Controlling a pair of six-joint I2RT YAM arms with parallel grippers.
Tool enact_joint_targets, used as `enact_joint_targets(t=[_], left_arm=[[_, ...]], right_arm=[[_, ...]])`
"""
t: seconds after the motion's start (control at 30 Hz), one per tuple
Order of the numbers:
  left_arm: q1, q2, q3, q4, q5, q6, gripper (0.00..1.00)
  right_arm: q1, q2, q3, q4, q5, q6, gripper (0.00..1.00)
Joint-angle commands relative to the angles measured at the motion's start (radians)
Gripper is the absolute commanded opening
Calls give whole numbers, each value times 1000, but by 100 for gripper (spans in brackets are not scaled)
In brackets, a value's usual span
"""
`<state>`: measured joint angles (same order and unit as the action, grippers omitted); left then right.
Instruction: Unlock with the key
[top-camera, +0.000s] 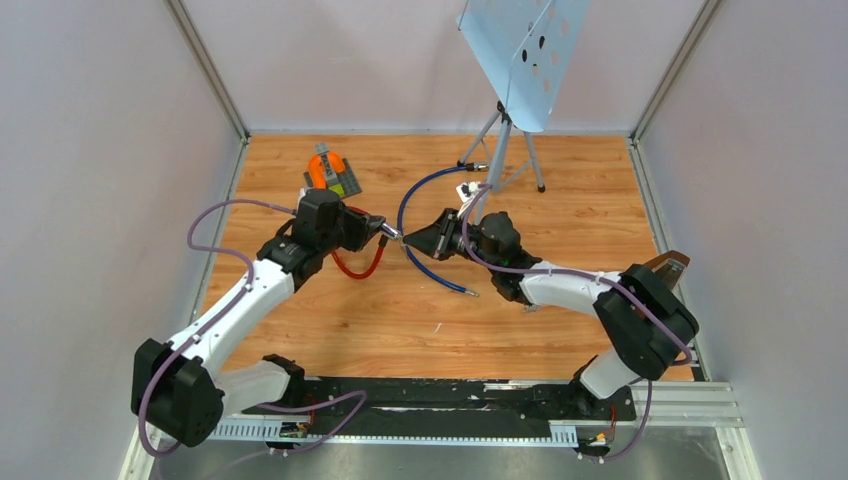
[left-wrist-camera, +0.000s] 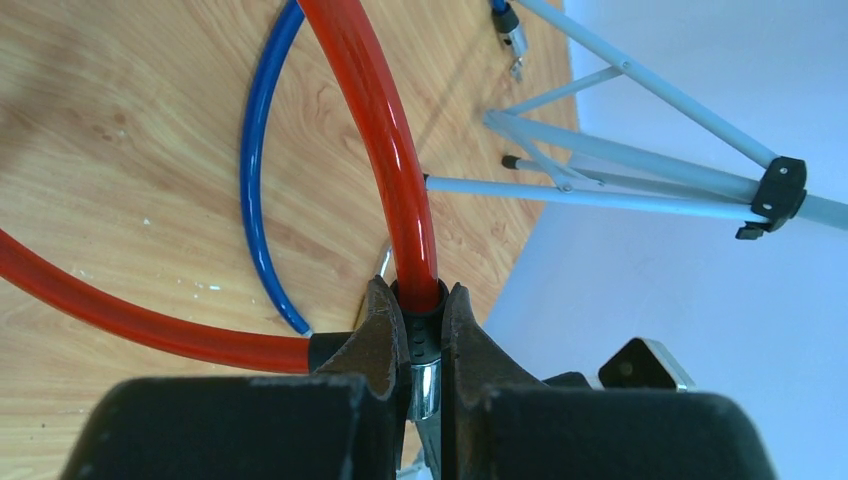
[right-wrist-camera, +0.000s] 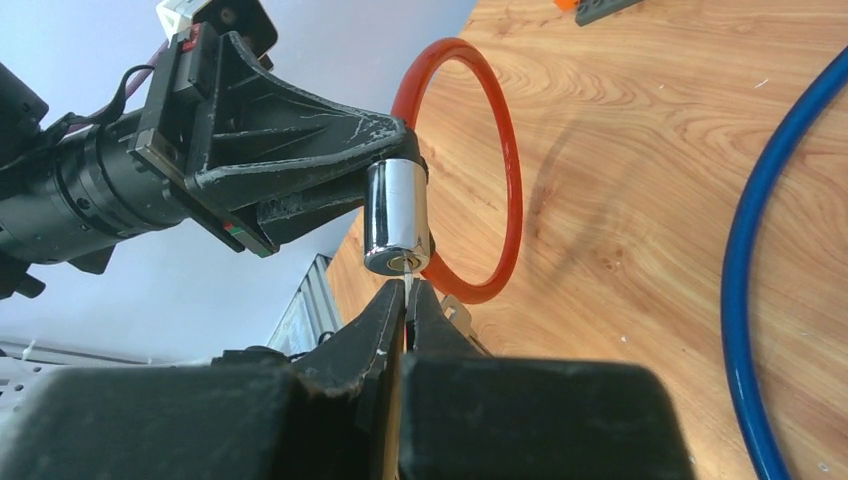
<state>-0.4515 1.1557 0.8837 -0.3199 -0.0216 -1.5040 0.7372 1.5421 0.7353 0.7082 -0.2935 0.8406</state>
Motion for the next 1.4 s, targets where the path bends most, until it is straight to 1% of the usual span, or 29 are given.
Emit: enact_joint_targets(t=[0.0,0.13,0.23,0.43,0.53,0.77,0.8,0.83,0.97,1.03,1.07,1.17,1.23,1.27,1.3,1.37], left_arm=[[-64,-103,-30,147,99,20,0],[-65,-195,-87,247,86,70,0],[-65,-255,-124,365,87,115,0],[-65,-350,-209,539,109,200,0],[-65,-376,-249,657,121,227,0],[-65,-370,-280,823,194,286,0],[-65,-367,-284,849,198,286,0],[-65,-363,-290,857,198,284,0],[-64,-365,-302,829,124,274,0],[-61,-367,-296,766,75,271,0],[-59,-367,-289,703,58,270,0],[-51,-358,-238,564,-6,279,0],[-50,-344,-187,394,-43,296,0],[-50,-331,-154,359,-51,302,0],[-50,-325,-139,288,-66,313,0],[-49,-306,-100,211,-80,325,0]], right_arm=[[-9,52,65,107,-36,67,0],[-52,98,58,191,-167,261,0],[-75,139,52,286,-253,403,0],[-95,237,53,520,-400,679,0],[-98,264,65,550,-460,749,0],[-101,273,56,541,-542,828,0],[-104,272,50,544,-549,835,1],[-109,268,42,545,-555,838,5],[-147,214,-3,487,-556,784,25],[-169,157,-23,417,-547,706,32],[-178,121,-31,368,-536,655,35],[-192,-7,-30,144,-478,445,41],[-192,-98,-16,-53,-402,272,44],[-191,-154,-9,-157,-353,187,45],[-190,-195,-6,-217,-307,114,46],[-177,-264,0,-294,-213,-29,46]])
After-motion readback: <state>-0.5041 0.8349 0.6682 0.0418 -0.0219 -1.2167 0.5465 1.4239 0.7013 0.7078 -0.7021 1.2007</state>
